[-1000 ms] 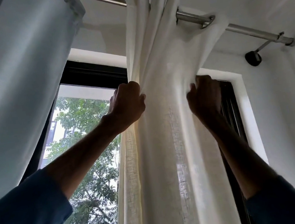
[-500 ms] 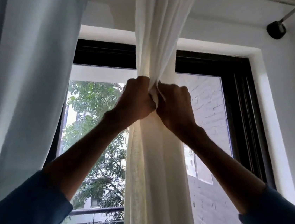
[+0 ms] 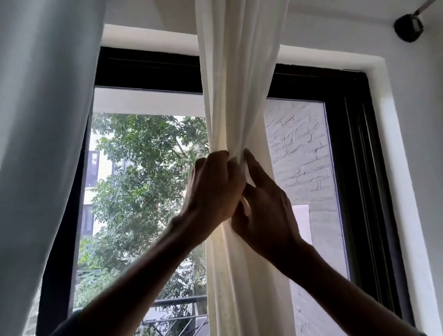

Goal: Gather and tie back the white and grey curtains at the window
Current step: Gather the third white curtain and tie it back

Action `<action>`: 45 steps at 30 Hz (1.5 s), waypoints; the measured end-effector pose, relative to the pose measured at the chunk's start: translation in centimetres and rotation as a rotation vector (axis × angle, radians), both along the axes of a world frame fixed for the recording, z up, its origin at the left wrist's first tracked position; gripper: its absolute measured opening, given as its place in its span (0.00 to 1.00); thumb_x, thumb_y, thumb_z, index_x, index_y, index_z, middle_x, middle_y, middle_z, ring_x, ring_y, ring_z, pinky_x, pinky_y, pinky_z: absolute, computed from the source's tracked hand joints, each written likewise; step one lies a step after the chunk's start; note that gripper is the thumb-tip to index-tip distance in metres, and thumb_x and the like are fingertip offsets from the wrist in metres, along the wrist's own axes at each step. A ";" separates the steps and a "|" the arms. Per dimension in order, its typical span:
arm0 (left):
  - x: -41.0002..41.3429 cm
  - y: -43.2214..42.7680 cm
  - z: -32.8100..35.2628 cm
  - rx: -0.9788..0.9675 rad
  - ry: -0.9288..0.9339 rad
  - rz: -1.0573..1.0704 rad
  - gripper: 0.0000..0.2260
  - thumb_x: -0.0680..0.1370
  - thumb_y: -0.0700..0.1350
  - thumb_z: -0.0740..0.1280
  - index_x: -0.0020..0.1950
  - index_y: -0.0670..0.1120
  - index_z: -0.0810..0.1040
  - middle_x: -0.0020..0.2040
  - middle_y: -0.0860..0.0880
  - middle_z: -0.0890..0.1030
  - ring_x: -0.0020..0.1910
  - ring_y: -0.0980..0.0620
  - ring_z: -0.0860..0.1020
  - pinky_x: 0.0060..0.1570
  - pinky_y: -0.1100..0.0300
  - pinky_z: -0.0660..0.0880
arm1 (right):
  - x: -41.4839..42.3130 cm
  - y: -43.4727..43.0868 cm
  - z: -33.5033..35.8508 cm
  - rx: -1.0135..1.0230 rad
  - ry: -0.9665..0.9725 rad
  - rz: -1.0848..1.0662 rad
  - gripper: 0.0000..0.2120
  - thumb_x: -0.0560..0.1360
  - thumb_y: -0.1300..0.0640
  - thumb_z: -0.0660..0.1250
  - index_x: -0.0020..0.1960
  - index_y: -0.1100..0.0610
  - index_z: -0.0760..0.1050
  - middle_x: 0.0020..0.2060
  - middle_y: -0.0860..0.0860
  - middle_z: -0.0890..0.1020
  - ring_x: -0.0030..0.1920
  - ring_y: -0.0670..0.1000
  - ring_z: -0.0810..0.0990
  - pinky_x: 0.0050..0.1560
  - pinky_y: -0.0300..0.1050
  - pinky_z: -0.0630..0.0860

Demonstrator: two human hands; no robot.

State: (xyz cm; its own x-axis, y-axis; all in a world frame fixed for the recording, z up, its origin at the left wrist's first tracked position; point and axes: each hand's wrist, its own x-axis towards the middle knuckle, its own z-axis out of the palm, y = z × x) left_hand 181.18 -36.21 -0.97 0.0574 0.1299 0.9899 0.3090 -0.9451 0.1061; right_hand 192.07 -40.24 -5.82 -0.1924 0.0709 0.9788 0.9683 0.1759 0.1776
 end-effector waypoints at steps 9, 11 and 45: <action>0.1 1.0 1.0 -0.173 -0.040 0.034 0.12 0.74 0.51 0.72 0.44 0.41 0.80 0.36 0.45 0.81 0.35 0.46 0.78 0.34 0.57 0.74 | 4.1 -0.9 0.1 -0.047 0.082 0.434 0.09 0.78 0.56 0.68 0.56 0.53 0.84 0.74 0.50 0.71 0.73 0.47 0.70 0.72 0.48 0.69; -0.1 1.4 1.0 -0.161 0.014 0.029 0.12 0.74 0.50 0.73 0.47 0.42 0.81 0.39 0.45 0.83 0.37 0.45 0.80 0.37 0.55 0.78 | 5.6 -0.9 1.4 -0.029 0.261 0.482 0.12 0.75 0.52 0.72 0.58 0.51 0.82 0.69 0.46 0.76 0.68 0.43 0.74 0.68 0.46 0.73; 2.5 -0.6 -8.9 -0.070 0.231 0.269 0.19 0.79 0.44 0.69 0.65 0.35 0.73 0.41 0.30 0.78 0.39 0.32 0.80 0.35 0.46 0.78 | 6.0 -0.6 -6.4 -0.090 0.501 0.153 0.09 0.73 0.53 0.75 0.49 0.57 0.81 0.41 0.49 0.83 0.38 0.48 0.79 0.43 0.45 0.77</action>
